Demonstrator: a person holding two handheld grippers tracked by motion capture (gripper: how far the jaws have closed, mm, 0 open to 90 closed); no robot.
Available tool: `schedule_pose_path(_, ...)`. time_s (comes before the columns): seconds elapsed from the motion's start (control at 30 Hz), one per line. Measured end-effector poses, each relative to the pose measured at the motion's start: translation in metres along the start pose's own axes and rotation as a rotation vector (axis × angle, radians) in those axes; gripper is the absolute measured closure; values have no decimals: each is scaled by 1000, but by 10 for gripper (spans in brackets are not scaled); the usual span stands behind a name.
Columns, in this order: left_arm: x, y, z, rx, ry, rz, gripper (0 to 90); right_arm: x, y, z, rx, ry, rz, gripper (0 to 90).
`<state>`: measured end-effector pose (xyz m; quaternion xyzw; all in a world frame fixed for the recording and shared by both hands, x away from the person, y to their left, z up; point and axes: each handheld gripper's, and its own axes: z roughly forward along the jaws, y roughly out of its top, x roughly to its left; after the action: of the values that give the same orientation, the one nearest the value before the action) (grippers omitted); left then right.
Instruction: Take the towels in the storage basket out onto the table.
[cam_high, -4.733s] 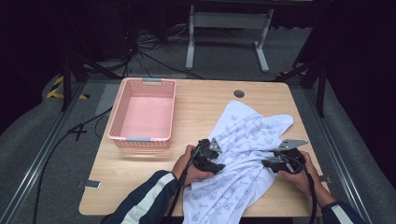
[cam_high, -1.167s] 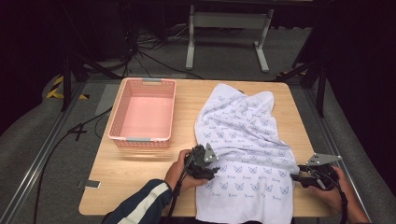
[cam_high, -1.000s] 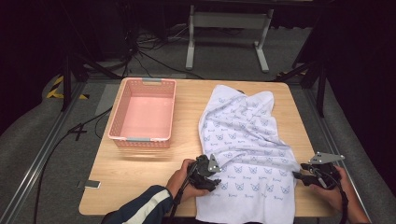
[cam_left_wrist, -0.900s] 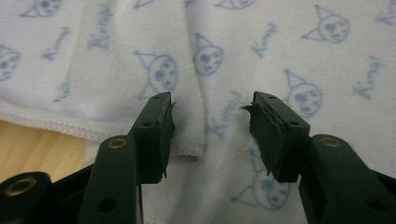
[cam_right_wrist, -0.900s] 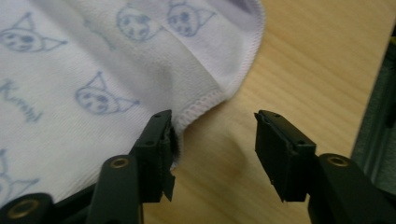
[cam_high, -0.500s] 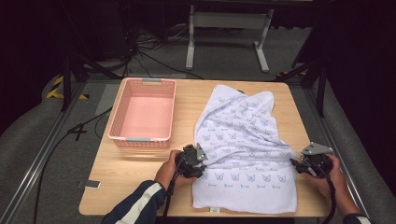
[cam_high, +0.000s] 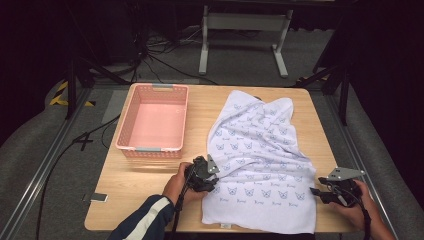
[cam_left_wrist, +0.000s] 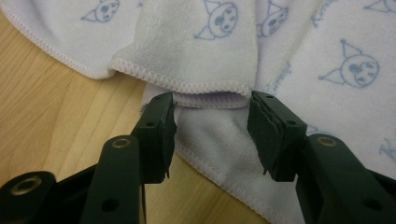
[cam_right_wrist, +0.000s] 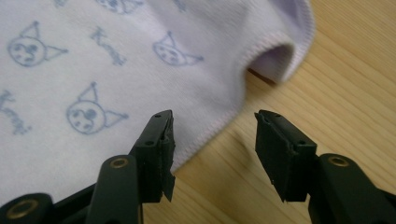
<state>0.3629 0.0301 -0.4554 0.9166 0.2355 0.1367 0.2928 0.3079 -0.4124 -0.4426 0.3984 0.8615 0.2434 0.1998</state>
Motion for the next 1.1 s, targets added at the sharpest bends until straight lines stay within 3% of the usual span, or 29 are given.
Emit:
schedule_pose_path(0.13, 1, -4, -1, -11, -11, -12, 532, -5, -6, -4, 16, -19, 59, 447)
schedule_pose_path(0.27, -1, -6, -3, -13, 0, -25, 531, 0, -7, -6, 14, -42, 39, 447)
schedule_pose_path(0.33, -3, -7, -5, -5, 4, -27, 530, 9, -11, -17, -4, 32, 6, 444)
schedule_pose_path(0.4, -1, -9, -5, -12, -3, -28, 520, 11, -12, -20, -15, 51, 1, 444)
schedule_pose_path(0.53, 0, -10, -6, -9, -5, -40, 509, 24, -14, -23, -16, 141, -47, 426)
schedule_pose_path(0.6, 0, -10, -6, -9, 3, -30, 506, 34, -12, -15, 22, 156, -101, 423)
schedule_pose_path(0.7, 1, -11, -7, -8, -6, -35, 506, 37, -12, -16, 24, 139, -115, 426)
schedule_pose_path(0.8, 3, -14, -7, -11, -23, -53, 509, 34, -14, -19, 50, 114, -98, 408)
schedule_pose_path(0.9, 1, -15, -9, -5, -22, -44, 529, 30, -16, -21, 63, 96, -82, 413)
schedule_pose_path(1.0, -7, -20, -14, 0, -51, -37, 553, 33, -20, -24, 64, 115, -83, 472)
schedule_pose_path(1.1, -15, -26, -21, 12, -81, -38, 558, 38, -21, -27, 75, 166, -109, 480)
